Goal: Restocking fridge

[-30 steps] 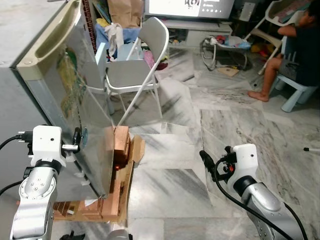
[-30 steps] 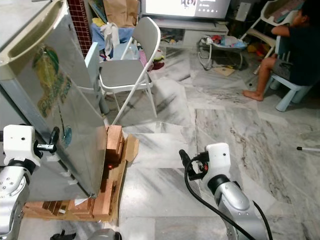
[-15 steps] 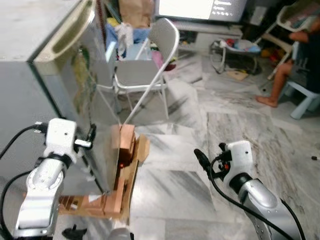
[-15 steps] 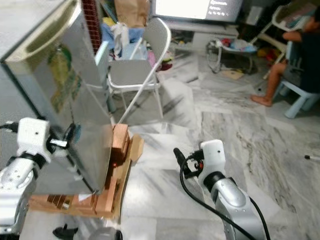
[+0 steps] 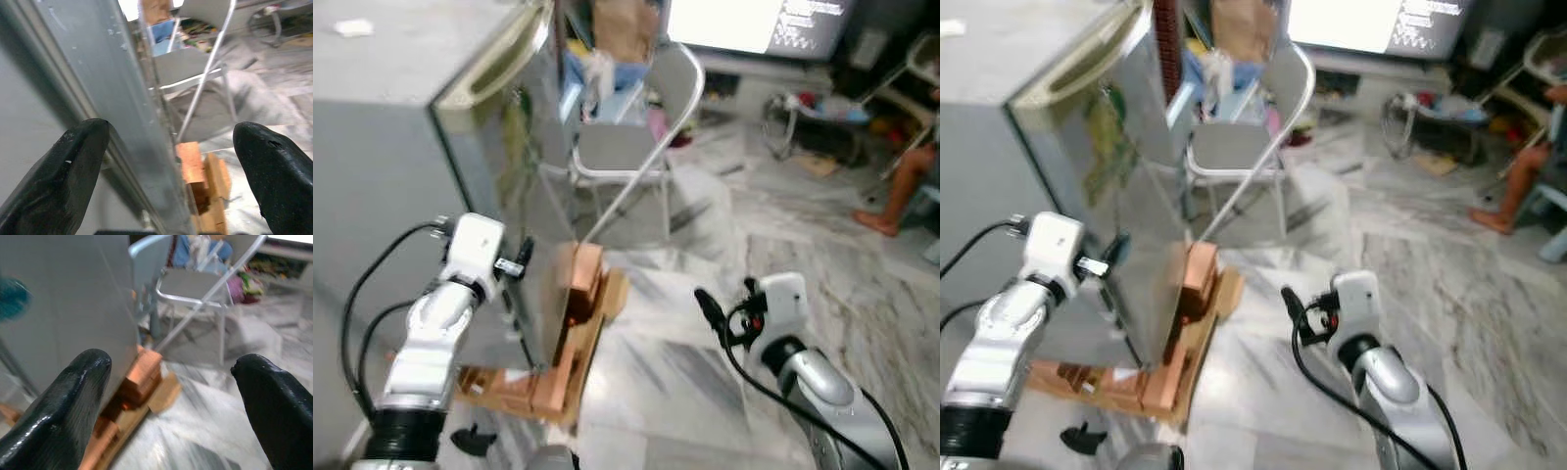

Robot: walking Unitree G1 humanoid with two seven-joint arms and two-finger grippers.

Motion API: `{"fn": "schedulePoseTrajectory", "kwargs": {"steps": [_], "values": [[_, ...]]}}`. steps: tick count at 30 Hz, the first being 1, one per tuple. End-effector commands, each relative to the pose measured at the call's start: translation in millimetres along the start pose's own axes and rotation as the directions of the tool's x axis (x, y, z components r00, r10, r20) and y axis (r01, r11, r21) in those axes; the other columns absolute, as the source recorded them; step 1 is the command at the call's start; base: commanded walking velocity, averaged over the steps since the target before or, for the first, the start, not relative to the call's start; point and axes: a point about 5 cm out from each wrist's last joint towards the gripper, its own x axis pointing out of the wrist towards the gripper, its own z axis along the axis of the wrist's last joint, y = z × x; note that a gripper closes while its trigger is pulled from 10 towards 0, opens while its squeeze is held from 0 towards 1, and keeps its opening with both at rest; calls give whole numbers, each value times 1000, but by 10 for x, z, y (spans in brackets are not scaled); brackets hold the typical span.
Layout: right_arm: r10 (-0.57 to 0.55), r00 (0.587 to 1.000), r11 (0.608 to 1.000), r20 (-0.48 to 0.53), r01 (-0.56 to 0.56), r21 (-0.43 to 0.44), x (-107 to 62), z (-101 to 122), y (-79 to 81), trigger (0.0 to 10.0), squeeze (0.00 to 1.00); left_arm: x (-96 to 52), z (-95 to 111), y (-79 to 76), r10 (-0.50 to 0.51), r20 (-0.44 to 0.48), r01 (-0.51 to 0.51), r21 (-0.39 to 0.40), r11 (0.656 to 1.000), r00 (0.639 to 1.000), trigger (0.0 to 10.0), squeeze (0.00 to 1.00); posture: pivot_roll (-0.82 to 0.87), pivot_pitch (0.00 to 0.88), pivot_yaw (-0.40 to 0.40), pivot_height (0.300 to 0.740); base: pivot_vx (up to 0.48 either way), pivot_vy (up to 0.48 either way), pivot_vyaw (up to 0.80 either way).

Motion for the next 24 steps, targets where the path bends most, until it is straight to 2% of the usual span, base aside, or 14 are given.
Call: {"fn": "schedulePoseTrajectory", "kwargs": {"steps": [1, 4, 5, 6, 7, 8, 12, 13, 15, 19, 20, 21, 23, 24], "values": [[-16, 1000, 1000, -12, 16, 10, -89, 5, -13, 10000, 0, 89, 120, -200, -103, 47, 102, 39, 994, 994, 10000, 0, 72, 0, -50, 740, 0, 0, 0], [2, 999, 1000, -50, -2, 4, -193, -58, 16, 10000, 0, 122, 137, -244, -123, 56, 120, 47, 992, 991, 10000, 0, 66, 0, -50, 740, 0, 0, 0], [2, 995, 1000, -101, -1, 9, -337, -157, -1, 10000, 0, 147, 198, -325, -174, 78, 171, 37, 985, 982, 10000, 0, 62, 0, -51, 740, 0, 0, 0], [2, 995, 1000, -101, -1, 9, -337, -157, -1, 10000, 0, 147, 198, -325, -174, 78, 171, 37, 985, 982, 10000, 0, 62, 0, -51, 740, 0, 0, 0], [-13, 988, 1000, -151, 17, 23, -478, -256, -50, 10000, 0, 151, 314, -501, -290, 124, 288, 30, 957, 949, 10000, 0, 57, 0, -50, 740, 0, 0, 0], [-17, 986, 999, -164, 21, 24, -524, -288, -81, 10000, 0, 143, 376, -590, -339, 148, 337, 36, 941, 929, 10000, 0, 54, 0, -52, 740, 0, 0, 0], [-15, 984, 1000, -180, 16, 5, -599, -367, -144, 10000, 0, 141, 507, -753, -397, 202, 393, 63, 917, 895, 10000, 0, 46, 0, -49, 740, 0, 0, 0], [-7, 984, 1000, -179, 9, 13, -622, -484, -145, 10000, 0, 153, 524, -771, -405, 212, 401, 61, 914, 889, 10000, 0, 44, 0, -47, 740, 0, 0, 0], [-9, 982, 1000, -188, 13, 20, -666, -669, -122, 10000, 0, 203, 487, -657, -334, 202, 328, 64, 943, 921, 10000, 0, 45, 0, -43, 740, 0, 0, 0], [-13, 974, 999, -226, 22, 37, -872, -1039, -23, 10000, 0, 234, 456, -256, -115, 203, 116, 4, 993, 972, 10000, 0, 50, 0, -39, 740, 0, 0, 0], [-10, 973, 999, -231, 20, 42, -933, -1105, 1, 10000, 0, 209, 444, -92, -29, 202, 39, -48, 998, 979, 10000, 0, 55, 0, -37, 740, 0, 0, 0], [-10, 973, 999, -231, 20, 42, -933, -1105, 1, 10000, 0, 209, 444, -92, -29, 202, 39, -48, 998, 979, 10000, 0, 55, 0, -37, 740, 0, 0, 0], [-8, 973, 999, -231, 19, 44, -962, -1202, 16, 10000, 0, 127, 364, 132, 110, 175, -92, -109, 990, 978, 10000, 0, 58, 0, -36, 740, 0, 0, 0], [-8, 973, 999, -231, 19, 44, -966, -1225, 18, 10000, 0, 90, 316, 188, 145, 157, -126, -120, 985, 977, 10000, 0, 58, 0, -36, 740, 0, 0, 0]]}}
